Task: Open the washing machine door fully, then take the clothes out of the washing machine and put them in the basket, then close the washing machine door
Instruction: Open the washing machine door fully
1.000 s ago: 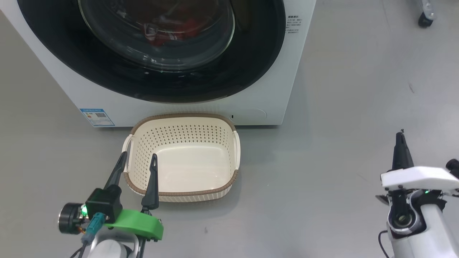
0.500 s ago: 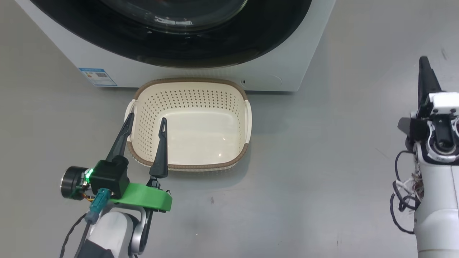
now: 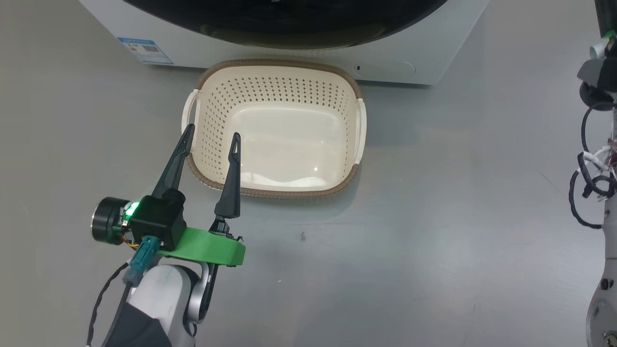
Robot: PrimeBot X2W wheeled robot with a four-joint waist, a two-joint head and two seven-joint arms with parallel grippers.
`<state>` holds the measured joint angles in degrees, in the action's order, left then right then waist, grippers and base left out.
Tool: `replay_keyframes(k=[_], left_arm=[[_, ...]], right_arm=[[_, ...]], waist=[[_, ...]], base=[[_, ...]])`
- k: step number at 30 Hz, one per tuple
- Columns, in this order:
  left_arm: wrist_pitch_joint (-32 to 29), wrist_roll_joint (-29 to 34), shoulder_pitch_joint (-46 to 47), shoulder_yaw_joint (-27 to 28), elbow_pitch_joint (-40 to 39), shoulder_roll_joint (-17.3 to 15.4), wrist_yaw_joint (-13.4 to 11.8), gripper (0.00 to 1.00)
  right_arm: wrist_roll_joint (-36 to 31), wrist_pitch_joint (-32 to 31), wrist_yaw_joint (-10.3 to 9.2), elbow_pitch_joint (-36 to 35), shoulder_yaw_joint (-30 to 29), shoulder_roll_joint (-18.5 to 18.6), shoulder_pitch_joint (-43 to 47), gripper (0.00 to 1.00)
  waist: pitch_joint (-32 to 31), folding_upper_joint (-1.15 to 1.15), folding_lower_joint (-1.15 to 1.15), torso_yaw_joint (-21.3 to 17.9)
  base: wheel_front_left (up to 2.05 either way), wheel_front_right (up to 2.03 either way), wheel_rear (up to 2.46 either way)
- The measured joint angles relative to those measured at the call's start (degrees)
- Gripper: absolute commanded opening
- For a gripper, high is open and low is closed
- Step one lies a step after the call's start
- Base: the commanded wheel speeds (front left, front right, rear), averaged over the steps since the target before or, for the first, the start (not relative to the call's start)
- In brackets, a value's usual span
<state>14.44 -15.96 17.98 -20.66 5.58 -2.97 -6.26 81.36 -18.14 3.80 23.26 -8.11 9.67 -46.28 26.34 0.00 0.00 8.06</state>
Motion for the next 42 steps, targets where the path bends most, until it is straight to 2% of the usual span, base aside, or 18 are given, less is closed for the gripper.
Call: replay_keyframes(k=[6, 12, 20, 21, 25, 42], left_arm=[[0.00, 0.42, 0.99, -0.68, 0.23, 0.20, 0.01, 1.00], [0.01, 0.85, 1.37, -1.29, 0.93, 0.32, 0.01, 1.00], [0.00, 1.13, 2.27, -2.08, 1.24, 0.53, 0.05, 1.00], [0.01, 1.13, 2.35, -2.59, 1.34, 0.54, 0.07, 1.00], [0.00, 1.12, 2.75, -3.27, 1.37, 0.71, 0.08, 1.00], [0.01, 1.12, 3.47, -3.21, 1.40, 0.83, 0.08, 1.00]], right_arm=[[0.29, -5.35, -0.93, 0.90, 3.15, 1.49, -5.37, 0.00], [0.29, -8.69, -1.00, 2.30, 5.53, 1.62, -10.27, 0.00], [0.20, -10.85, -2.01, 4.70, 6.66, 1.94, -14.98, 0.00], [0.20, -11.29, -2.71, 5.22, 6.66, 2.05, -15.95, 0.00], [0.04, -11.38, -3.49, 6.71, 6.54, 3.02, -17.78, 0.00], [0.93, -16.14, -3.44, 11.58, 7.59, 3.35, -22.30, 0.00]], waist=[[2.05, 0.00, 0.00, 1.78], [3.25, 0.00, 0.00, 3.20], [3.88, 0.00, 0.00, 4.62], [3.97, 0.00, 0.00, 4.85], [4.21, 0.00, 0.00, 5.61], [5.03, 0.00, 0.00, 6.53]], base=[[0.00, 0.00, 0.00], [0.00, 0.00, 0.00], [0.00, 0.00, 0.00], [0.00, 0.00, 0.00], [0.00, 0.00, 0.00], [0.00, 0.00, 0.00]])
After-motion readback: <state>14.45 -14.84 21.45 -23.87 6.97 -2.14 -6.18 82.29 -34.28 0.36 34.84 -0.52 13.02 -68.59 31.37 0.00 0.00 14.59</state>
